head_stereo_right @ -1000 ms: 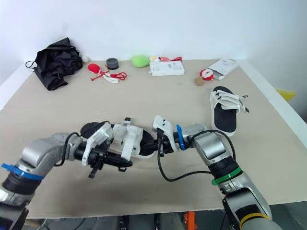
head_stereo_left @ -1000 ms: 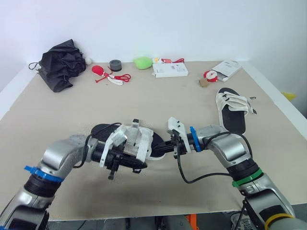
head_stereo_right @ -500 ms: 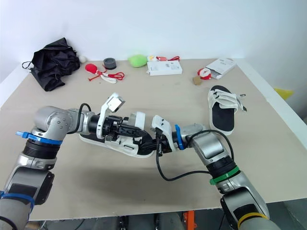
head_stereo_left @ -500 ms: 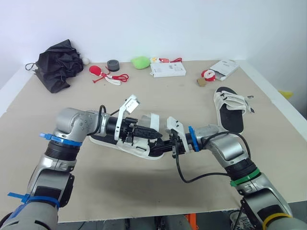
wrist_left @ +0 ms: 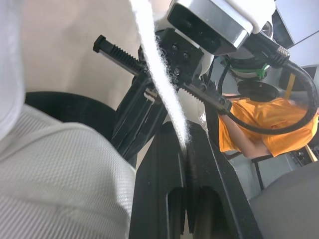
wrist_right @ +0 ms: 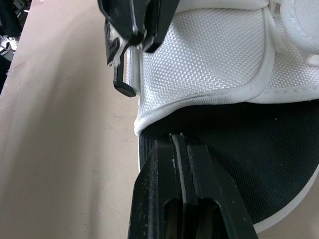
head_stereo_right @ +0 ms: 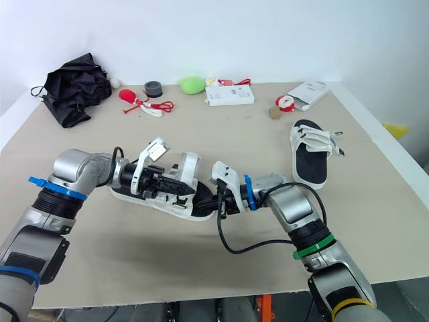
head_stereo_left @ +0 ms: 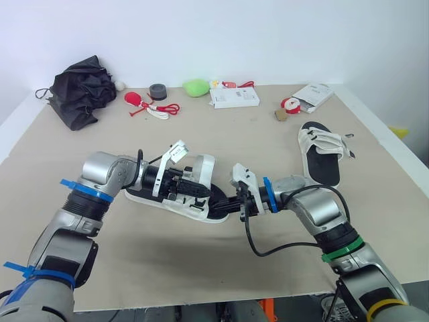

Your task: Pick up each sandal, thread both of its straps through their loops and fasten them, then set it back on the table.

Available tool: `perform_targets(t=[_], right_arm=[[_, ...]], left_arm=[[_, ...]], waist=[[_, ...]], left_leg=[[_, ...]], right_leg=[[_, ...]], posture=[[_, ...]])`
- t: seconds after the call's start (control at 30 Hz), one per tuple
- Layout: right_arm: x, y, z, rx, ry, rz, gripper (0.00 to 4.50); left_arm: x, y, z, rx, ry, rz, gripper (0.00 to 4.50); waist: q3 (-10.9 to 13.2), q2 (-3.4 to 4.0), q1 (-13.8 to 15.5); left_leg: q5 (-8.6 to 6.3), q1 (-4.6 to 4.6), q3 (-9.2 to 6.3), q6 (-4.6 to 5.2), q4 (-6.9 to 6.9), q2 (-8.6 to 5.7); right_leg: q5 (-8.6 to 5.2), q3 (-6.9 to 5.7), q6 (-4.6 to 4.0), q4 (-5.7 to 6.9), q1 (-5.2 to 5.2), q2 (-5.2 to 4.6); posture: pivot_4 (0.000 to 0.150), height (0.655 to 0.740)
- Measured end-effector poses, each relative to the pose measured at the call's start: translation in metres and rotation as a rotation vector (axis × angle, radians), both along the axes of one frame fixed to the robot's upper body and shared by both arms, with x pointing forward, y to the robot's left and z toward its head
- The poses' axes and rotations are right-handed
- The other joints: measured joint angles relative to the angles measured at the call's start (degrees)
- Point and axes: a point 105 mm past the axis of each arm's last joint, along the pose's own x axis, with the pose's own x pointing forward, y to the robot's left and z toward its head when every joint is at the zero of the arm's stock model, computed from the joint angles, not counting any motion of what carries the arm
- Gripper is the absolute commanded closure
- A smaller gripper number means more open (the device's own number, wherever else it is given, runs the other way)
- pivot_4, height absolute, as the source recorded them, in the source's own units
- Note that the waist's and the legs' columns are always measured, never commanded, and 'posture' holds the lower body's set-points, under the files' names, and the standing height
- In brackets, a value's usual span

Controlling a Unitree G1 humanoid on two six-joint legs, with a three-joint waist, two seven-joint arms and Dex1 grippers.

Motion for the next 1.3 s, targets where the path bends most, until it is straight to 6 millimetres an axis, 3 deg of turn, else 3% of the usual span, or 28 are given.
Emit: perform_targets(t=[0.73,0.93,1.3], right_arm=[[-0.001,-0.001,-0.001,0.003,0.002,-0.006,4.50],[-0.001,-0.001,-0.001,0.004,0.002,-0.005,4.50],[-0.001,0.000,-0.001,0.006,-0.001,-0.004,4.50]], left_arm=[[-0.007,0.001,-0.012,0.034,-0.065,-0.008,4.48],[-0.012,0.003,-0.014,0.045,0.001,0.002,4.48],[-0.003,0.004,-0.014,0.057,0.161,0.090,4.48]], waist=[[0.0,0.00,0.0],[0.0,0.00,0.0],[0.0,0.00,-0.1]], left_leg=[[0.00,0.00,0.03,0.00,0.00,-0.03],[0.00,0.01,0.03,0.00,-0.02,-0.03],[0.00,0.02,0.01,0.00,-0.02,-0.02]], right_leg=[[-0.01,0.01,0.00,0.00,0.02,-0.03],[-0.01,0.02,0.00,0.00,0.01,-0.01],[-0.01,0.01,0.00,0.00,0.02,0.00]], posture=[[0.150,0.7400],[0.150,0.7400],[0.150,0.7400]])
